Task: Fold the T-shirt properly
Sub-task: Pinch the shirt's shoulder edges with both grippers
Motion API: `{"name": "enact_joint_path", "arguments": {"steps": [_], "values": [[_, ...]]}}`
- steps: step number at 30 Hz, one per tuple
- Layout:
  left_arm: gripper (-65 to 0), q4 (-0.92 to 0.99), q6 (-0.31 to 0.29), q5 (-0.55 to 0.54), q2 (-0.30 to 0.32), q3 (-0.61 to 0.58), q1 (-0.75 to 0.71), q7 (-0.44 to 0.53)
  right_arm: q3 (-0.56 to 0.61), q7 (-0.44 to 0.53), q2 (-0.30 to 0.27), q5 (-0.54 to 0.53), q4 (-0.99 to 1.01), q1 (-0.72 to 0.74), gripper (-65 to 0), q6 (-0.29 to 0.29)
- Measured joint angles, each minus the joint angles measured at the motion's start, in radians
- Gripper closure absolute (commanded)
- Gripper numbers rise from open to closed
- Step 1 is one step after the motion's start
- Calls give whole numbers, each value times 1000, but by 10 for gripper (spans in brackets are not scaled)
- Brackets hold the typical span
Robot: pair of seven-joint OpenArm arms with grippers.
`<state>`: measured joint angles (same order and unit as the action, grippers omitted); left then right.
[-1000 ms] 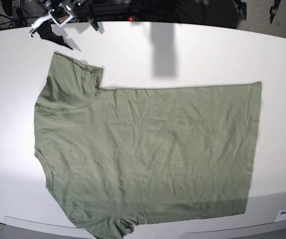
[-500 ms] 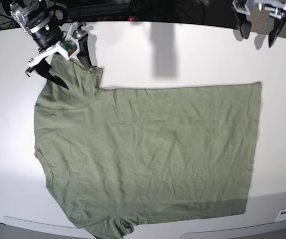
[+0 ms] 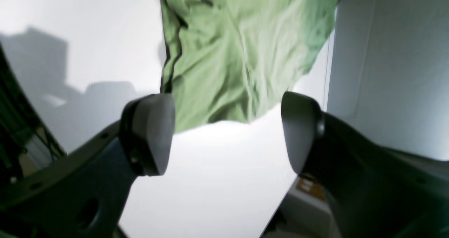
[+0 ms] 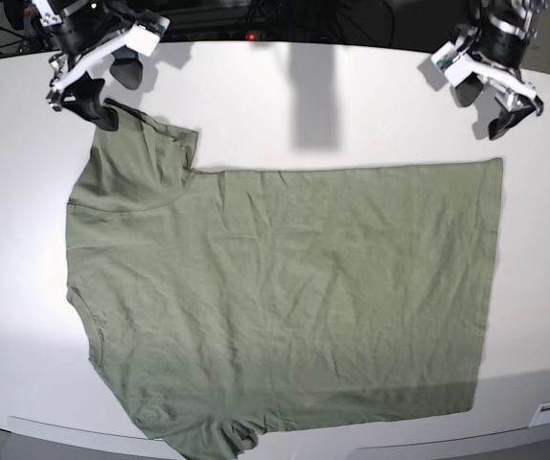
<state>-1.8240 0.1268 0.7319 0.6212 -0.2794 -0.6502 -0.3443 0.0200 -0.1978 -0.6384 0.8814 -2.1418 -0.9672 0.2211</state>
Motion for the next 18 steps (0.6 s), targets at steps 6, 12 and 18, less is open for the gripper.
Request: {"name": "enact_joint_path", "arguments": {"steps": [6,12,18], "values": [[-448,-1,-54,-27,111,-130,149,-75,0,-68,2,-1,-10,-8,-468,0],[-448,0,-191,-180,127,-140,217,-116,0,-134,1,-1,-10,-8,-468,1],[-446,0,-207,-230,127,-141,289,-106,0,-122,1,-1,-10,-7,-468,0]]}}
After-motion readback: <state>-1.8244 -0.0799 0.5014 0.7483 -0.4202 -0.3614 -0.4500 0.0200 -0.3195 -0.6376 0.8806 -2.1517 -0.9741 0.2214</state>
